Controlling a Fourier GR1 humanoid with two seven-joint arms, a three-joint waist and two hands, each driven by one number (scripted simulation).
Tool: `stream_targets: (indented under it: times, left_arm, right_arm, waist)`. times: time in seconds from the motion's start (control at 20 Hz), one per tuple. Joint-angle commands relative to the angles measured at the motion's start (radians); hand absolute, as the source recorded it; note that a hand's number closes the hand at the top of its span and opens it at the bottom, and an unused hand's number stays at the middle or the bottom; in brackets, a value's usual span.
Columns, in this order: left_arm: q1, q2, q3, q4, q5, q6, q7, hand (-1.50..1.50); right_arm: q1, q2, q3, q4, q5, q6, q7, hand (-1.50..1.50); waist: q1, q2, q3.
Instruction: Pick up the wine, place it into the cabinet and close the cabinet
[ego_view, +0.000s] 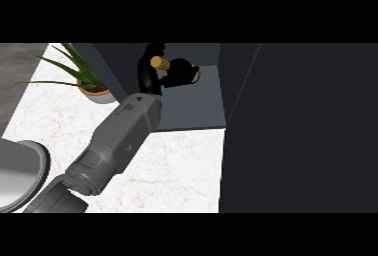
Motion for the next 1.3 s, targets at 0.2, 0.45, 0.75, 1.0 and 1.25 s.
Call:
stream_targets:
  times: [0.2, 0.45, 0.75, 1.0, 1.25]
  left_arm:
    - [-0.054, 0.016, 0.003, 0.122, -0.049, 0.042, 0.011, -1.5]
    - [-0.075, 0.068, 0.014, 0.16, -0.057, 0.022, 0.027, -1.5]
    - [-0.05, 0.077, 0.025, 0.15, -0.069, -0.019, -0.023, -1.5]
    - [-0.068, 0.047, 0.043, 0.109, -0.068, -0.078, -0.078, -1.5]
    - [-0.022, 0.024, 0.044, 0.073, -0.083, -0.151, -0.139, -1.5]
  right_arm:
    - [0.067, 0.002, 0.027, -0.136, -0.05, 0.014, 0.017, -1.5]
    - [0.084, -0.02, 0.021, -0.147, -0.077, 0.041, 0.018, -1.5]
    - [0.082, -0.002, 0.024, -0.105, -0.053, 0.032, -0.007, -1.5]
    - [0.084, -0.015, 0.013, -0.182, -0.08, 0.023, 0.047, -1.5]
    - [0.109, -0.013, 0.057, -0.212, -0.052, 0.019, 0.075, -1.5]
  waist:
    - [-0.007, 0.007, -0.001]
    - [-0.025, 0.015, -0.002]
    - [0.0, 0.009, -0.002]
    - [-0.006, 0.008, -0.002]
    - [0.016, -0.003, -0.002]
